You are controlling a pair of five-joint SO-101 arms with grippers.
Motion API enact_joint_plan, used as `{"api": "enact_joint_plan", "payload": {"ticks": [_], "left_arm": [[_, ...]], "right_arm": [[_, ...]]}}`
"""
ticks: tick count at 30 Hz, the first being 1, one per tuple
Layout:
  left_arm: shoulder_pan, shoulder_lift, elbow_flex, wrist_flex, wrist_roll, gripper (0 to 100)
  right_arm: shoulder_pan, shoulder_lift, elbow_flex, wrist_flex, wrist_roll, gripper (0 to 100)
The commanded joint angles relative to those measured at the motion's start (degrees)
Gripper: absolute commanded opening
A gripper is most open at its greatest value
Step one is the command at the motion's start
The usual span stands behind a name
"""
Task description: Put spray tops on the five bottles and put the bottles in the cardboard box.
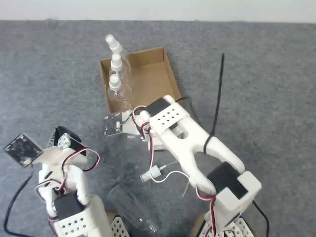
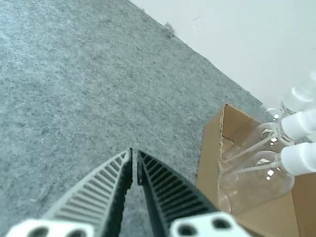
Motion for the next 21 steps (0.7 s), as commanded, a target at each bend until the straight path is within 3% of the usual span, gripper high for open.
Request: {"api": "enact_joint_plan", "payload": {"ticks": [1,9,21], "left_arm": [[-0.2,-0.7,-0.5,-2.1,-0.4,1],[-0.2,-0.7,-0.5,-2.1,-0.4,1],[-0.2,-0.7,-0.5,-2.1,-0.4,1]], "right_arm": [[1.1,-6.4,-0.4,3.3,-1.8,11.9],[2.6,-12.3,-0.5,10.3,-1.8,12.3],[11.8,-20.7,4.7,16.9,-1.8,12.1]]}}
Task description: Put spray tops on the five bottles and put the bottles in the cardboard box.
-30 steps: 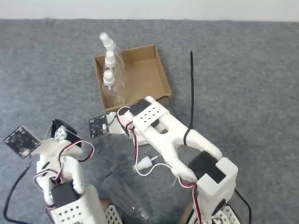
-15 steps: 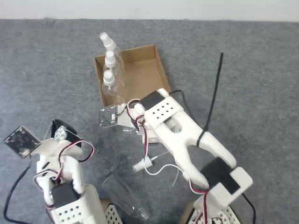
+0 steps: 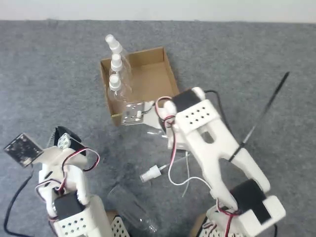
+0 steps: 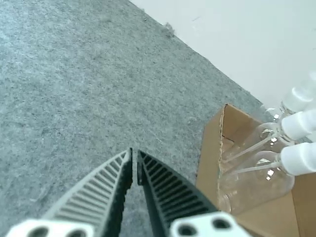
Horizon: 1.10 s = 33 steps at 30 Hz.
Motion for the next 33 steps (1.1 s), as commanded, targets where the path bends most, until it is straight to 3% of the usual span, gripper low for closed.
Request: {"api": "enact_joint_plan", "payload": {"ticks": [1,12,21,33], "left_arm": [[-0.2,-0.7,-0.5,-2.1,-0.4,1],[-0.2,-0.7,0.0,-2.2,-0.4,1],[-0.2,-0.7,0.0,-2.2,-0.4,1],[-0.2,-0.7,0.1,-2.2,-0.4,1]], "right_arm": [[4.0,-6.2,2.4,0.9,-0.4,12.1],[16.8,-18.9,13.3,0.8,-0.4,12.1],[26.7,-20.5,18.7,-1.8,-1.2,12.3],[28.1,-20.4,30.9,-17.3,-9.8,12.4]]}}
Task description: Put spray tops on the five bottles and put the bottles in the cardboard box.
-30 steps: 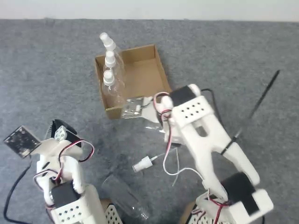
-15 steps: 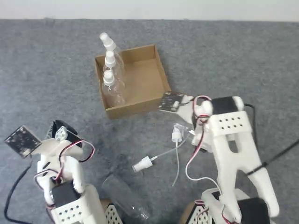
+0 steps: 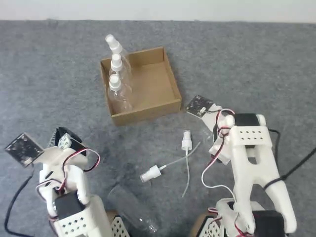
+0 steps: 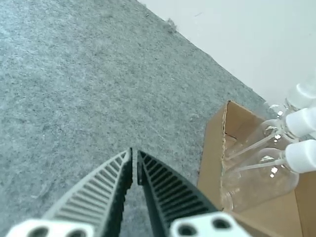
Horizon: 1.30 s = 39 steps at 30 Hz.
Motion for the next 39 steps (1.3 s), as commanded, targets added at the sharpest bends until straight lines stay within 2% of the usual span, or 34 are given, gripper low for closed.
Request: {"api": "enact_joint_plan", "payload": {"ticks": [1,8,25,32,39], "left_arm": [[-0.2,-0.7,-0.6,-2.1,-0.4,1],[-0.2,-0.7,-0.6,-2.1,-0.4,1],[-0.2,-0.7,-0.6,-2.0,-0.4,1],[-0.2,-0.7,-0.6,-1.9,-0.4,1],[-0.2,-0.7,-0.6,-1.8,-0.4,1]], "right_arm": [[0.6,-2.7,1.3,-3.1,-1.7,12.5],[0.6,-2.7,3.3,-2.9,-1.7,25.0],[-4.8,-2.7,-0.3,-1.3,-3.0,25.7],[-9.5,-2.7,-0.5,-1.5,-3.2,25.8],[-9.6,-2.6,-0.4,-4.2,-3.0,32.4]]}}
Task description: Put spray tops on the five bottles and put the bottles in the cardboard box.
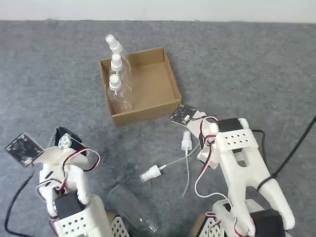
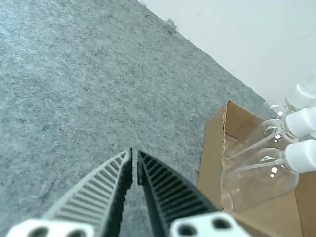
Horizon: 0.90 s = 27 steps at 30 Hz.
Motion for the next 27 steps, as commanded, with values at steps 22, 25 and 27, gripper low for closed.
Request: {"api": "enact_joint_plan", "payload": {"ticks": [22,25,27], "left_arm": [[-0.2,-0.7,-0.6,-1.8,-0.5,1],[-0.2,-0.7,-0.6,-1.8,-0.5,1],[-0.2,-0.7,-0.6,-1.8,-0.5,1]], "right_arm": [[-0.2,15.3,-11.3,-5.4,-3.7,25.2],[-0.2,16.0,-11.3,-5.4,-4.6,23.8],[-0.1,16.1,-11.3,-5.4,-6.2,23.6]]}}
